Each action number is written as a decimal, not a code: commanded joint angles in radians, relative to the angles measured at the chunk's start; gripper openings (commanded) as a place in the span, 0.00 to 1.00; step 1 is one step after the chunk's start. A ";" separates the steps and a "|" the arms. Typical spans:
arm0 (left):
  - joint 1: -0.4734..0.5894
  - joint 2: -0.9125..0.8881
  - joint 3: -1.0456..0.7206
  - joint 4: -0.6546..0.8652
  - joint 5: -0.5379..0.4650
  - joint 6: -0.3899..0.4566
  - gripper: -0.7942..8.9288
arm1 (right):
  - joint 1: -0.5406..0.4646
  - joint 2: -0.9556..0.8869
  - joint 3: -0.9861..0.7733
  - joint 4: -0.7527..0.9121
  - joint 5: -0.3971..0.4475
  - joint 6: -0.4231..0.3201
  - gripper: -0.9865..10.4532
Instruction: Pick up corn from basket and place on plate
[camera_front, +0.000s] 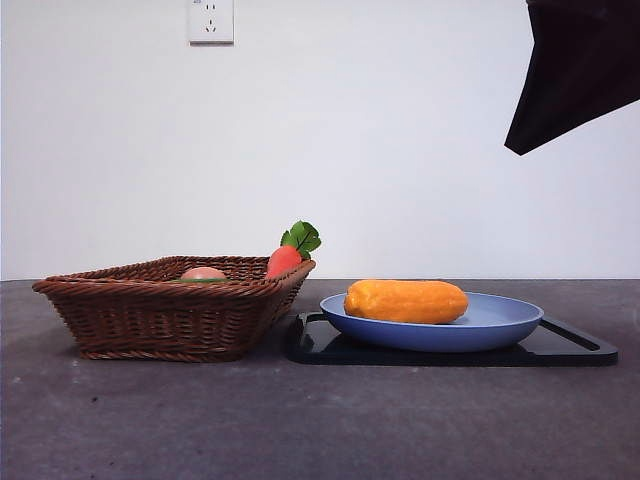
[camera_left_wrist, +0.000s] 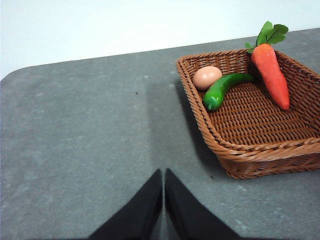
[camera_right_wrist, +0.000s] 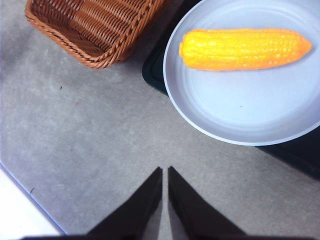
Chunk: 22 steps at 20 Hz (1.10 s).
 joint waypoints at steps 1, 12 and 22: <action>0.002 -0.001 -0.011 -0.046 0.005 -0.010 0.09 | 0.005 0.006 0.009 0.006 0.000 0.010 0.09; 0.002 -0.001 -0.011 -0.046 0.005 -0.010 0.09 | 0.002 0.000 0.009 0.006 0.001 0.008 0.09; 0.002 -0.001 -0.011 -0.046 0.005 -0.010 0.09 | -0.353 -0.400 -0.272 0.513 0.063 -0.066 0.09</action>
